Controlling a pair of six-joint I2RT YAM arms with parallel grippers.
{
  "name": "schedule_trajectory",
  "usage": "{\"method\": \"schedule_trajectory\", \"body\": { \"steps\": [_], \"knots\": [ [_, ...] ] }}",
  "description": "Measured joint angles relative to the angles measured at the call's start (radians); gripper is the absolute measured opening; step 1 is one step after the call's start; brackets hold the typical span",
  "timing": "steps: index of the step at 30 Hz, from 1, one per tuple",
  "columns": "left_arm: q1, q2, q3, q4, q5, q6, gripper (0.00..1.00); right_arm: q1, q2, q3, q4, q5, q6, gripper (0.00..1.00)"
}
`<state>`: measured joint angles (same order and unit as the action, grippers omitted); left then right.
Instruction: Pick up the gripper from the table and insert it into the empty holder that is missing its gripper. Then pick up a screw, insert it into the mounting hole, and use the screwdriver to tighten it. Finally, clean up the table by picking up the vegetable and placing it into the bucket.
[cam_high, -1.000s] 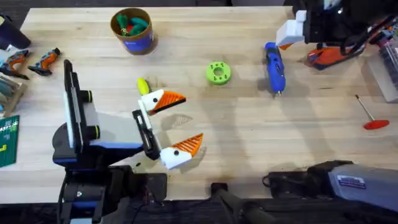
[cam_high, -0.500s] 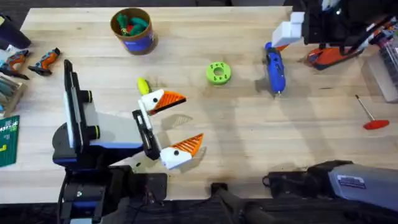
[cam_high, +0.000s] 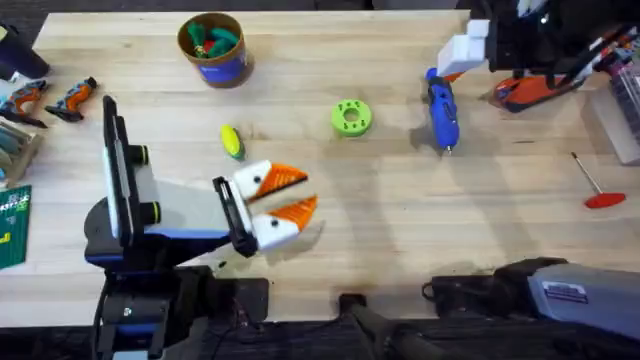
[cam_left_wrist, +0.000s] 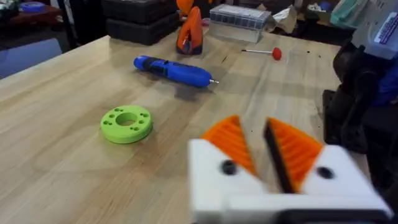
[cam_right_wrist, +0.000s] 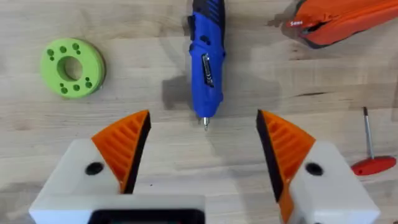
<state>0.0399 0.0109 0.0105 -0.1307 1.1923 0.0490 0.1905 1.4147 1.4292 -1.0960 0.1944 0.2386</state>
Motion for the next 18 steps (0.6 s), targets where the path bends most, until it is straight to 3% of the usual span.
{"method": "schedule_trajectory", "body": {
  "steps": [1,2,3,10,18],
  "knots": [
    [0.000,0.000,0.000,0.000,0.000,0.000,0.159,0.000,0.000,0.000,0.000,0.000,0.000,0.990],
    [0.000,0.000,0.000,0.000,0.000,0.005,0.044,0.000,0.000,0.000,0.000,0.000,0.000,0.990],
    [0.000,0.000,0.000,0.000,0.000,0.004,0.014,0.000,0.000,0.000,0.000,0.000,0.000,0.990],
    [0.000,0.000,0.000,0.000,0.000,0.004,0.007,-0.004,0.009,0.000,0.009,0.000,0.000,0.991],
    [0.000,0.000,0.000,0.000,0.000,0.004,0.006,-0.039,0.130,0.000,0.113,0.000,-0.034,0.990]
  ]
}}
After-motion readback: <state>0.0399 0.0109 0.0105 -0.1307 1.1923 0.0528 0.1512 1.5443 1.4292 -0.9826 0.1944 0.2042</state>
